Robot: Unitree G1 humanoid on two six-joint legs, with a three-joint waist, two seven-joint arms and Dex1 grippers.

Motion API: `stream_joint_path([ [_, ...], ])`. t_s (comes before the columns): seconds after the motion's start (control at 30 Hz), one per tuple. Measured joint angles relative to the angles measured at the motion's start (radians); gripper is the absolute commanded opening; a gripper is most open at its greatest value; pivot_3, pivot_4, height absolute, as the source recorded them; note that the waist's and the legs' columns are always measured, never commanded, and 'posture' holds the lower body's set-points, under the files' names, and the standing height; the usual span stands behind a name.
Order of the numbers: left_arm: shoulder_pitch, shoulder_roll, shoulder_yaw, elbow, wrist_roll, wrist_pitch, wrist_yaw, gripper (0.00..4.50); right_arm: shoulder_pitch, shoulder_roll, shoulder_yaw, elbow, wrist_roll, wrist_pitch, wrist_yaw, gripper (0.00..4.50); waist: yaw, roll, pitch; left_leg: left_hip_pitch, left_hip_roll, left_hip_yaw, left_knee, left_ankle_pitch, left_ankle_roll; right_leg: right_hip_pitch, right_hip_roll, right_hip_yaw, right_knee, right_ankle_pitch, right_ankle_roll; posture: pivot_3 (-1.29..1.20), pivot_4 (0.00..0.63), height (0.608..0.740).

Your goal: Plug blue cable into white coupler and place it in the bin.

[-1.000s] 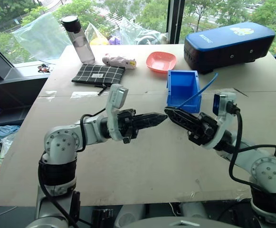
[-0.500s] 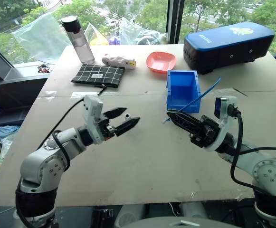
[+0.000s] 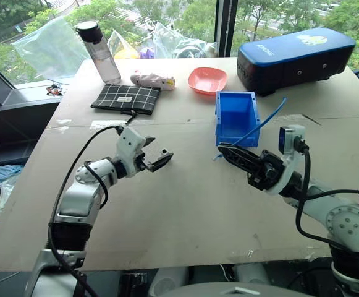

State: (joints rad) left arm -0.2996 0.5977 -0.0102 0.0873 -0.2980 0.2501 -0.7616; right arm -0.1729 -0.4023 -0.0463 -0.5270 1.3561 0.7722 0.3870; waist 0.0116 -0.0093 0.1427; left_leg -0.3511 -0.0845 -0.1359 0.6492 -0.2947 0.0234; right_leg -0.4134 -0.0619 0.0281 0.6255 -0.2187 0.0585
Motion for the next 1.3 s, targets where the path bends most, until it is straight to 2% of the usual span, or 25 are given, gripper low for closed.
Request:
stream_joint_path([
  [0.03, -0.001, -0.004, -0.003, 0.016, 0.006, -0.008, -0.002, 3.68, 0.0, -0.002, -0.001, 0.0, 0.0, 0.0, -0.001, 0.0, 0.0, 0.0, 0.0, 0.0, 0.0, 0.0, 0.0, 0.0, 0.0, 0.0, 0.0, 0.0, 0.0, 0.0, 0.0, 0.0, 0.15, 0.74],
  [0.17, -0.011, -0.027, -0.031, 0.099, 0.045, -0.069, -0.038, 1.7, 0.016, -0.014, -0.009, -0.009, -0.006, 0.0, -0.006, 0.0, 0.002, 0.0, 0.0, 0.0, 0.0, 0.0, 0.0, 0.0, 0.0, 0.0, 0.0, 0.0, 0.0, 0.0, 0.0, 0.0, 0.15, 0.74],
  [0.2, -0.011, -0.033, -0.035, 0.108, 0.05, -0.077, -0.044, 1.41, 0.018, -0.016, -0.01, -0.01, -0.009, 0.0, -0.007, 0.0, 0.002, 0.0, 0.0, 0.0, 0.0, 0.0, 0.0, 0.0, 0.0, 0.0, 0.0, 0.0, 0.0, 0.0, 0.0, 0.0, 0.15, 0.74],
  [0.23, -0.013, -0.042, -0.041, 0.124, 0.057, -0.092, -0.053, 0.76, 0.021, -0.018, -0.011, -0.012, -0.013, -0.003, -0.009, 0.0, 0.001, 0.0, 0.0, 0.0, 0.0, 0.0, 0.0, 0.0, 0.0, 0.0, 0.0, 0.0, 0.0, 0.0, 0.0, 0.0, 0.15, 0.74],
  [0.27, -0.015, -0.047, -0.04, 0.131, 0.059, -0.103, -0.058, 0.5, 0.024, -0.02, -0.012, -0.015, -0.014, -0.007, -0.011, 0.0, 0.001, 0.0, 0.0, 0.0, 0.0, 0.0, 0.0, 0.0, 0.0, 0.0, 0.0, 0.0, 0.0, 0.0, 0.0, 0.0, 0.15, 0.74],
  [0.5, -0.037, -0.06, -0.048, 0.157, 0.058, -0.15, -0.169, 0.49, 0.029, -0.041, -0.02, -0.022, -0.028, -0.017, -0.022, 0.0, 0.001, 0.0, 0.0, 0.0, 0.0, -0.001, 0.0, 0.0, 0.0, 0.0, 0.0, 0.0, 0.0, 0.0, 0.0, 0.0, 0.15, 0.74],
  [0.7, -0.081, -0.091, -0.171, 0.091, 0.058, -0.144, -0.33, 0.49, -0.007, -0.107, -0.026, -0.022, -0.151, -0.037, 0.016, 0.0, 0.003, 0.0, 0.0, -0.002, -0.001, -0.001, 0.002, 0.0, 0.0, 0.0, -0.001, -0.002, 0.0, 0.0, 0.0, 0.0, 0.15, 0.74],
  [0.8, -0.143, -0.126, -0.229, 0.101, 0.07, -0.147, -0.374, 0.49, -0.027, -0.135, 0.009, -0.014, -0.244, -0.043, 0.068, 0.0, 0.0, 0.0, 0.0, -0.002, -0.001, -0.001, 0.002, 0.0, 0.0, 0.0, -0.001, -0.002, 0.0, 0.0, 0.0, 0.0, 0.15, 0.74],
  [0.97, -0.252, -0.17, -0.342, 0.221, 0.145, -0.197, -0.471, 0.49, -0.114, -0.234, 0.14, 0.097, -0.523, -0.125, 0.244, 0.0, -0.001, 0.0, 0.0, -0.002, 0.0, -0.001, 0.003, 0.0, 0.0, 0.0, 0.001, -0.003, 0.0, 0.0, 0.0, 0.0, 0.15, 0.74],
  [1.17, -0.329, -0.176, -0.365, 0.34, 0.183, -0.246, -0.541, 0.49, -0.204, -0.222, 0.257, 0.236, -0.728, -0.229, 0.392, 0.0, -0.004, 0.0, 0.0, -0.002, 0.0, -0.001, 0.003, 0.0, 0.0, 0.0, 0.001, -0.003, 0.0, 0.0, 0.0, 0.0, 0.15, 0.74],
  [1.3, -0.34, -0.183, -0.365, 0.36, 0.198, -0.265, -0.554, 0.49, -0.209, -0.206, 0.319, 0.305, -0.835, -0.298, 0.461, 0.0, 0.0, -0.001, 0.0, -0.003, -0.001, -0.002, 0.004, 0.0, 0.0, 0.0, 0.001, -0.003, 0.0, 0.0, 0.0, 0.0, 0.15, 0.74],
])
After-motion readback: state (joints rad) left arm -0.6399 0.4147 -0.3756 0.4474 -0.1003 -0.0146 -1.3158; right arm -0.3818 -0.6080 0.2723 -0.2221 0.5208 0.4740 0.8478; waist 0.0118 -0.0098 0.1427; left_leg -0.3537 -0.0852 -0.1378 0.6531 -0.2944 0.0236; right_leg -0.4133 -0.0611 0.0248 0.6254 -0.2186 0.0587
